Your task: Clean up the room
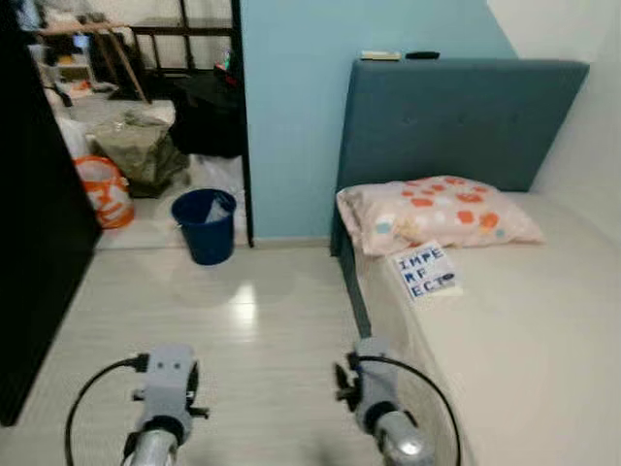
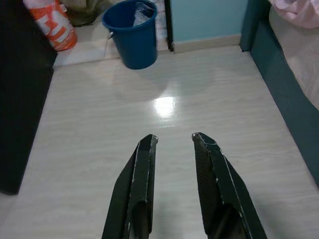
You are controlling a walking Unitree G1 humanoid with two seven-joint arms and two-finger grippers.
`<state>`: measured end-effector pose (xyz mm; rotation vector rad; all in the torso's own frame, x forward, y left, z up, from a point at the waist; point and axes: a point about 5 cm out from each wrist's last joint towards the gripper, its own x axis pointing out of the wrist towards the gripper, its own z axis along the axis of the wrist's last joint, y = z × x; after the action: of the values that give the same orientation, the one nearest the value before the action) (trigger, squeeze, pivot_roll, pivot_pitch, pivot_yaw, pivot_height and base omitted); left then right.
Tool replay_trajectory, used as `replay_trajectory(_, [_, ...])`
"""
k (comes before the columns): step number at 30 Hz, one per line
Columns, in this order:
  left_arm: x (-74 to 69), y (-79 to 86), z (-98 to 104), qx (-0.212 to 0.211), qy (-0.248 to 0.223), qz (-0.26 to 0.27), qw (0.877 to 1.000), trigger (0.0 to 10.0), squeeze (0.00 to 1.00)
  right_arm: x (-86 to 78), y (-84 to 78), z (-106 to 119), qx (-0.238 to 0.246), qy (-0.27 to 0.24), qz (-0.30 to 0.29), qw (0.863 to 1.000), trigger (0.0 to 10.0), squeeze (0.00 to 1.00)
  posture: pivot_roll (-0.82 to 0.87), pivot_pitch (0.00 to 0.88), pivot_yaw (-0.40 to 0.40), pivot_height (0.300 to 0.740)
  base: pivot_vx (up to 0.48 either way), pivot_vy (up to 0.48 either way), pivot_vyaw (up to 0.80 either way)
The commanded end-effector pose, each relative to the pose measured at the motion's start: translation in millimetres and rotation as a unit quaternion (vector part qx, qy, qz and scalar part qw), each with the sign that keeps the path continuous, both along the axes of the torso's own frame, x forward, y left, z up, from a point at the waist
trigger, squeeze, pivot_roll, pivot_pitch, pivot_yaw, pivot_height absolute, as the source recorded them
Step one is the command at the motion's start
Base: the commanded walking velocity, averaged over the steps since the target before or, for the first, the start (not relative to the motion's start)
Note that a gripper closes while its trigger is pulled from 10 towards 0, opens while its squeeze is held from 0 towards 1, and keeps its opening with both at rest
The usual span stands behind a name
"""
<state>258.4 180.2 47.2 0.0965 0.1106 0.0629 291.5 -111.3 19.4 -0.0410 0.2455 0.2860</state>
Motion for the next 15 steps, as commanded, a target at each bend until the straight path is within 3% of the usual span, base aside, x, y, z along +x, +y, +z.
replay_trajectory(1, [-2.3, -1.3, -3.9, 0.003, 0.008, -0.003, 1.000, 10.0, 0.00, -1.9, -8.8, -4.0, -0.002, 0.009, -0.015, 1.000, 10.0, 0.00, 0.00, 0.101, -0.012, 0.740, 0.431, 0.000, 0.00])
replay_trajectory(15, [-2.7, -2.5, -5.5, 0.002, 0.010, -0.005, 1.000, 10.0, 0.00, -2.4, -11.4, -4.6, -0.004, 0.010, -0.017, 1.000, 10.0, 0.00, -0.01, 0.103, -0.008, 0.740, 0.434, 0.000, 0.00])
